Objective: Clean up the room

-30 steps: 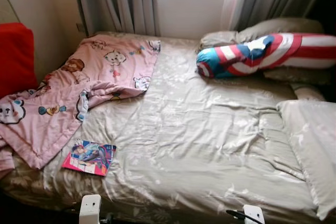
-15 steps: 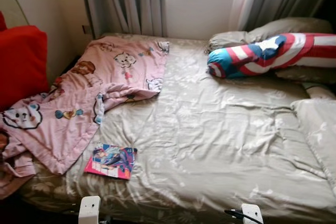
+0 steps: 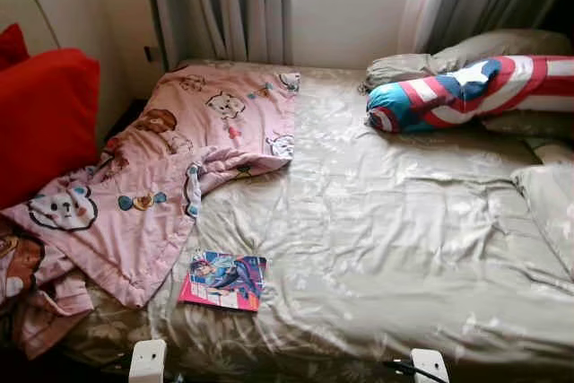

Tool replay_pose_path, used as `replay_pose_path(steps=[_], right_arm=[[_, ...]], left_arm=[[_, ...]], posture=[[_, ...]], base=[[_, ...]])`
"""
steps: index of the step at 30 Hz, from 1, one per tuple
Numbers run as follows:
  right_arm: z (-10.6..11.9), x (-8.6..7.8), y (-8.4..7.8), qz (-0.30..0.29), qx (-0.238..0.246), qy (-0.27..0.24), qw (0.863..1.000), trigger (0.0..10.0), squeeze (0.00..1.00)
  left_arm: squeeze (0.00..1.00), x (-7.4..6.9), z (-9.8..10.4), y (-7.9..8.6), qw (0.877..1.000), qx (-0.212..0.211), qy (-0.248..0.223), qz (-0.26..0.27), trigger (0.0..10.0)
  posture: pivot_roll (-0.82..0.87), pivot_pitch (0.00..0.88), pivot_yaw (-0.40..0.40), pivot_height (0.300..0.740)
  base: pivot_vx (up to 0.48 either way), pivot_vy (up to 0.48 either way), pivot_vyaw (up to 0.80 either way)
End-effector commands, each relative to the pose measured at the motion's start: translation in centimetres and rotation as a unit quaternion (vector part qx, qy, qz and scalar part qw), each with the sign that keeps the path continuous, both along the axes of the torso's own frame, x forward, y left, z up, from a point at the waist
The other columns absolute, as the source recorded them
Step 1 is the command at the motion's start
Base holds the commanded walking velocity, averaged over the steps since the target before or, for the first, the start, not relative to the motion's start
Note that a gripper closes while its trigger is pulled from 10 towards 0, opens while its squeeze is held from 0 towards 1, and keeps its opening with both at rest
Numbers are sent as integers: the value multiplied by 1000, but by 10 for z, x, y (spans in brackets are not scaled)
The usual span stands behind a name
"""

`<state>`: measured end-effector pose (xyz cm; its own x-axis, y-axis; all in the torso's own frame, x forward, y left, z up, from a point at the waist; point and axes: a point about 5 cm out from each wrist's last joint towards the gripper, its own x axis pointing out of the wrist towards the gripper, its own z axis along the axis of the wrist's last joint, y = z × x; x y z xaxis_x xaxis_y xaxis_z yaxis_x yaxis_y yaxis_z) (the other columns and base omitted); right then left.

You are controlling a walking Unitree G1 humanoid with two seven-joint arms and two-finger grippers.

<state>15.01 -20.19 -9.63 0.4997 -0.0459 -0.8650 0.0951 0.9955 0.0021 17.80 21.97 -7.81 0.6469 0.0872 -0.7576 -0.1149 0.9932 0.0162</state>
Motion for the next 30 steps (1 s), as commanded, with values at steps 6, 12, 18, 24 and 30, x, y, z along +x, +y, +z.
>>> replay_pose_path(steps=[6,12,18,24,30], right_arm=[[2,8,10,-12,11,-12,1000,10000,0],[4,14,14,-15,16,-22,1000,10000,0],[4,14,13,-15,13,-24,1000,10000,0],[6,19,12,-9,8,-29,999,10000,0],[10,28,13,-8,9,-43,999,10000,0]], left_arm=[[0,2,1,5,1000,10,6,-6,10000],[0,6,4,7,1000,16,4,-15,10000],[0,0,1,7,1000,13,12,-17,10000],[0,1,1,3,999,11,11,-29,10000],[0,8,2,-8,999,8,4,-40,10000]], posture=[[51,0,-21,740],[45,1,-2,740],[36,0,-4,740],[14,1,-10,740],[11,0,-10,740]], base=[[0,360,433],[0,361,0],[0,362,0],[0,359,0],[0,59,0]])
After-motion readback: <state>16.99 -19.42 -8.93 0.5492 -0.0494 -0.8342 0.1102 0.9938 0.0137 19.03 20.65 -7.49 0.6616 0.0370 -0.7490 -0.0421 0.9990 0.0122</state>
